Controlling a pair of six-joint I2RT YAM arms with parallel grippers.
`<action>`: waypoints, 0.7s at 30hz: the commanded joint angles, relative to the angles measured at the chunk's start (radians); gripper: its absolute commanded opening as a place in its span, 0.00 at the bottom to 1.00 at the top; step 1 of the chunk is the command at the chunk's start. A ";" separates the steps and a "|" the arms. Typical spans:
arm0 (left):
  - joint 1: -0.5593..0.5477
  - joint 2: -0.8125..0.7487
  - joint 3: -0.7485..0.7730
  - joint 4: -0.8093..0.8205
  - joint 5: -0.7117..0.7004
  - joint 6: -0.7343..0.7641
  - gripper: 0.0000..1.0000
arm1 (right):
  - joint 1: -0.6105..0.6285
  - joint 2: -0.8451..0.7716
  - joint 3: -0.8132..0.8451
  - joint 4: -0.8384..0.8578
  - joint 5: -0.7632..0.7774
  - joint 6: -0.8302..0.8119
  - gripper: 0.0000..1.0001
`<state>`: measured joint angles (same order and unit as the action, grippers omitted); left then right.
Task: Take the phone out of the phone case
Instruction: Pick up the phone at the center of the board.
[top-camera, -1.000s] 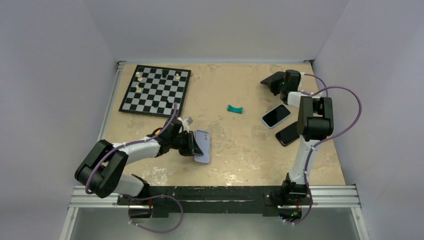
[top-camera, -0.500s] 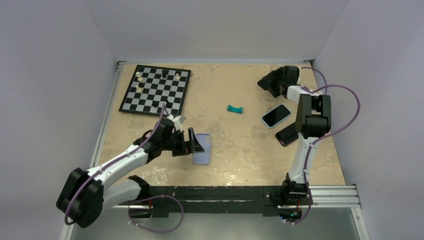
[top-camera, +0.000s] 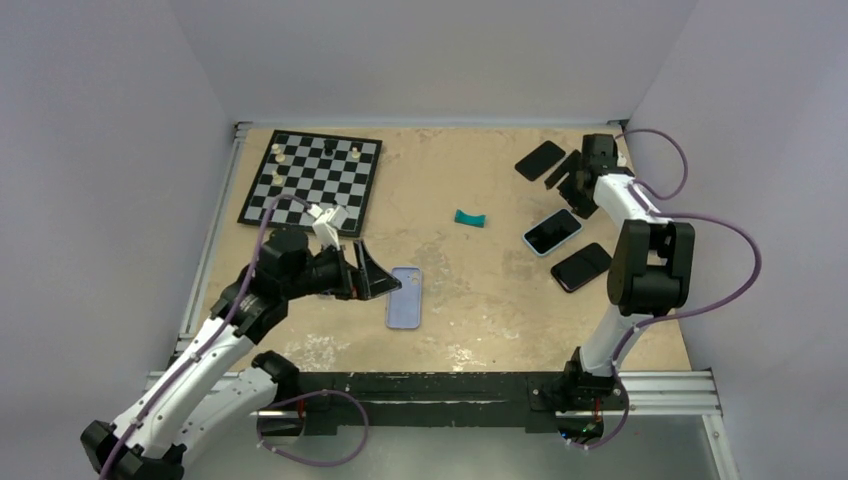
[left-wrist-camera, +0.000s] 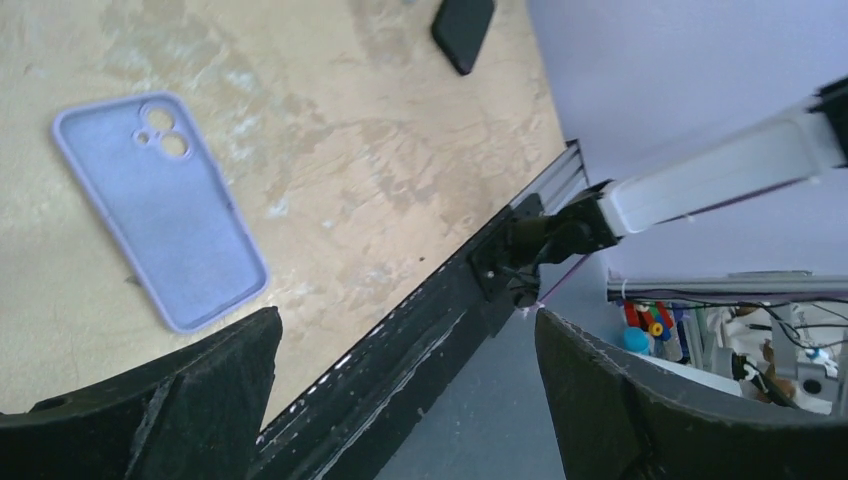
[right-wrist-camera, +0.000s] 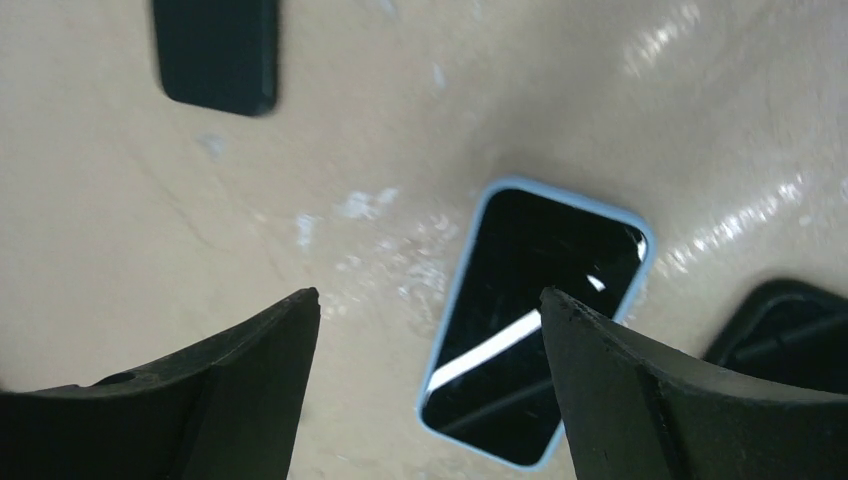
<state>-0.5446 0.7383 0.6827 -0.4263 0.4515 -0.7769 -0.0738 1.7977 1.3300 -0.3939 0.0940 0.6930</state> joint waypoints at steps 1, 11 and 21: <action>-0.002 -0.053 0.150 -0.110 0.049 0.067 1.00 | -0.009 -0.016 -0.061 -0.167 0.021 -0.012 0.84; -0.003 -0.097 0.089 -0.047 0.122 0.026 1.00 | -0.010 0.003 -0.173 -0.067 -0.011 0.051 0.87; -0.003 -0.250 -0.051 0.047 0.025 -0.109 1.00 | -0.011 0.070 -0.135 -0.076 -0.018 0.052 0.83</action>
<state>-0.5446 0.5446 0.6735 -0.4625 0.5201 -0.8036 -0.0799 1.8153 1.1584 -0.4564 0.0669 0.7403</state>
